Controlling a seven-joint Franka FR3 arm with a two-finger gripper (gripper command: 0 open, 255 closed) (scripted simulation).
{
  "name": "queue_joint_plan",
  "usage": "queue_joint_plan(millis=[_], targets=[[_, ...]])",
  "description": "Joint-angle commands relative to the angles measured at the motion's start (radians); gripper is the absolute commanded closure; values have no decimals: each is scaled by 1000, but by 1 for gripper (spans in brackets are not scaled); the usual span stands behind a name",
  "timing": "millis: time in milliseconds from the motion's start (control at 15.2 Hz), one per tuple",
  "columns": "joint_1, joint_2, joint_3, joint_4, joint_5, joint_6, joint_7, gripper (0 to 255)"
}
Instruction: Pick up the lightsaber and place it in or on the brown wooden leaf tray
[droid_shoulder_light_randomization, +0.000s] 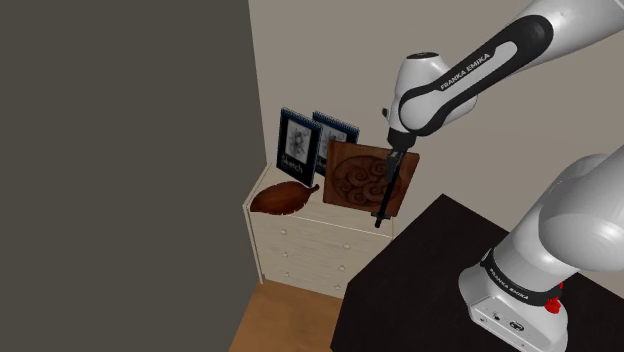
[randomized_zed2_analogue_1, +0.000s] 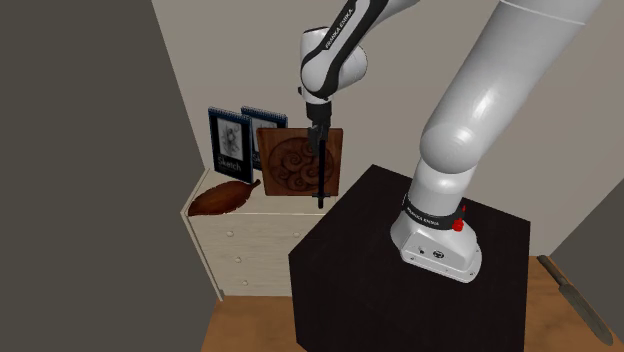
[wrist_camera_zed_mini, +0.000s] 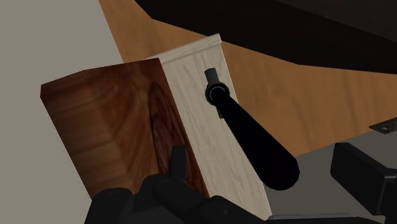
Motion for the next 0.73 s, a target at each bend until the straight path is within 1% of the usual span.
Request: queue_joint_plan(millis=[0, 198, 264, 660], targets=[[0, 1, 0, 0, 0, 2, 0, 0], [0, 1, 0, 0, 0, 2, 0, 0], [0, 1, 0, 0, 0, 2, 0, 255], [0, 1, 0, 0, 0, 2, 0, 255]])
